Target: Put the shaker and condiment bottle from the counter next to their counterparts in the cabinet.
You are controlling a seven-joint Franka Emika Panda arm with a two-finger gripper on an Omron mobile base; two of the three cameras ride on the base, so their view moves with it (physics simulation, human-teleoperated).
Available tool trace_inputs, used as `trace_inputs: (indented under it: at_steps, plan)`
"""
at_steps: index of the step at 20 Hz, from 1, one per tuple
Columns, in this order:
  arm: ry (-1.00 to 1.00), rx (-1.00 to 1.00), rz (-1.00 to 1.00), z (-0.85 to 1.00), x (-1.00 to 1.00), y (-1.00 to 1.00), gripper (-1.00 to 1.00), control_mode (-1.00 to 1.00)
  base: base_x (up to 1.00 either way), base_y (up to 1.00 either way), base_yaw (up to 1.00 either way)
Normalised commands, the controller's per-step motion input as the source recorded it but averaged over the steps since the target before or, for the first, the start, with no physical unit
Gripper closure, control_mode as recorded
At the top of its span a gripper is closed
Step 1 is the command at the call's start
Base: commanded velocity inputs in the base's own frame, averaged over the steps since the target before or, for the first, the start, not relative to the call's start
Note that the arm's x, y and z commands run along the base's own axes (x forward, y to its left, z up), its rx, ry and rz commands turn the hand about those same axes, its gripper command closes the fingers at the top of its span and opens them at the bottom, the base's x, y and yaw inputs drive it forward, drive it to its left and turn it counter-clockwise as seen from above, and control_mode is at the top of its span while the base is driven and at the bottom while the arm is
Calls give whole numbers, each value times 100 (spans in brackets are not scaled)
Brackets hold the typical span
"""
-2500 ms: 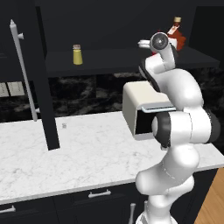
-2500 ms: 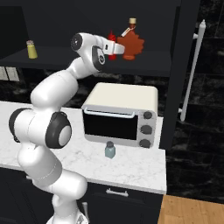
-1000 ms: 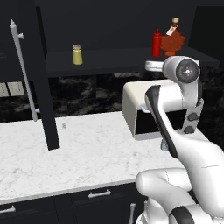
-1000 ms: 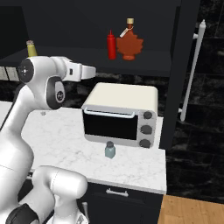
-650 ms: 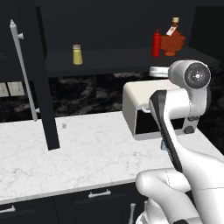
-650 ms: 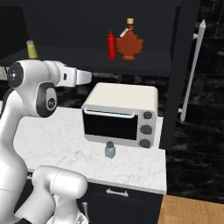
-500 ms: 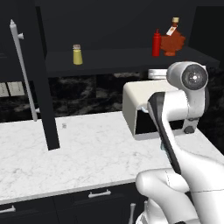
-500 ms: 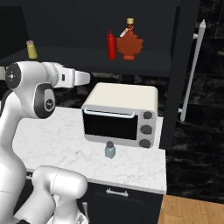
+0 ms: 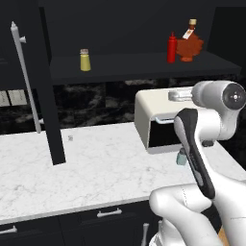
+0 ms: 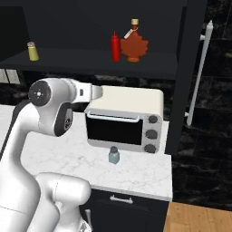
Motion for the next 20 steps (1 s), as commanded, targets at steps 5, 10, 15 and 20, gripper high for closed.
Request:
trace_inputs:
  at_steps: [5,10,15,20]
  plan:
    - [2,0,22,-47,-9,-22,-100,-100,0,0,0]
    - [0,0,26,-57,-9,-18,-100,-100,0,0,0]
    - [0,0,16,-56,-12,-16,-100,-100,0,0,0]
    - [0,1,10,-39,-11,-19,-100,-100,0,0,0]
